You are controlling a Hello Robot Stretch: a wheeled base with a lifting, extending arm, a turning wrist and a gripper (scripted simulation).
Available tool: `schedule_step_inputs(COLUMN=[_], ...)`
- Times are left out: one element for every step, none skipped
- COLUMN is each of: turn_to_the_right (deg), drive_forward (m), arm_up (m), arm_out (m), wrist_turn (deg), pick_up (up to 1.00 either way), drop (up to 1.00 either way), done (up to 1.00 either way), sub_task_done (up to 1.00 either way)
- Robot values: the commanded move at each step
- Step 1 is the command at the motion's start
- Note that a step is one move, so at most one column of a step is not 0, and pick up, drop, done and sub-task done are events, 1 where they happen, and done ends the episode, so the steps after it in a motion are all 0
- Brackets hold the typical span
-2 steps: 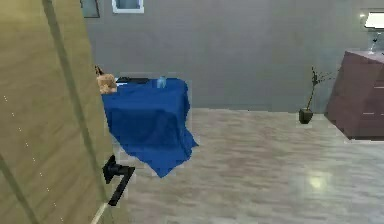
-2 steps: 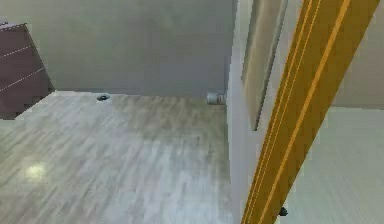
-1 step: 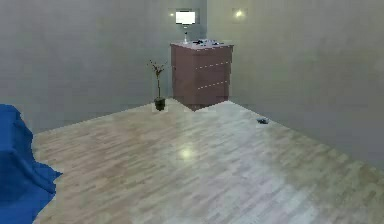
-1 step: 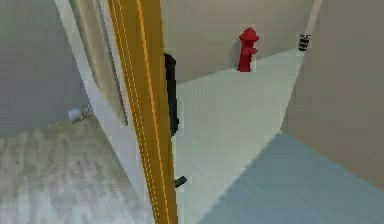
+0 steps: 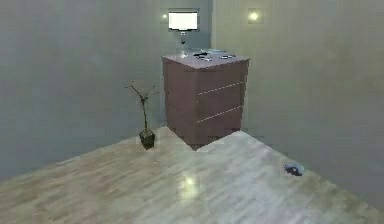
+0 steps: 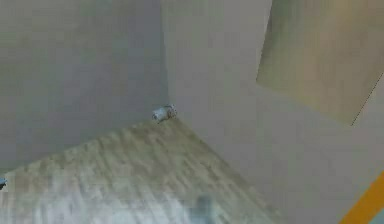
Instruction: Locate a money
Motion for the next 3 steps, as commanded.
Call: schedule_step_inputs(turn_to_the_right=[0.0, 9.0, 0.0], drive_forward=[1.00, 0.00, 0.40], arm_up=[0.00, 0.00, 0.00], arm_out=[0.00, 0.00, 0.00], wrist_turn=[0.0, 0.0, 0.0], pick_up=[0.00, 0.00, 0.00], drop=[0.00, 0.00, 0.00], done=[0.00, 0.00, 0.00], sub_task_done=[0.00, 0.00, 0.00])
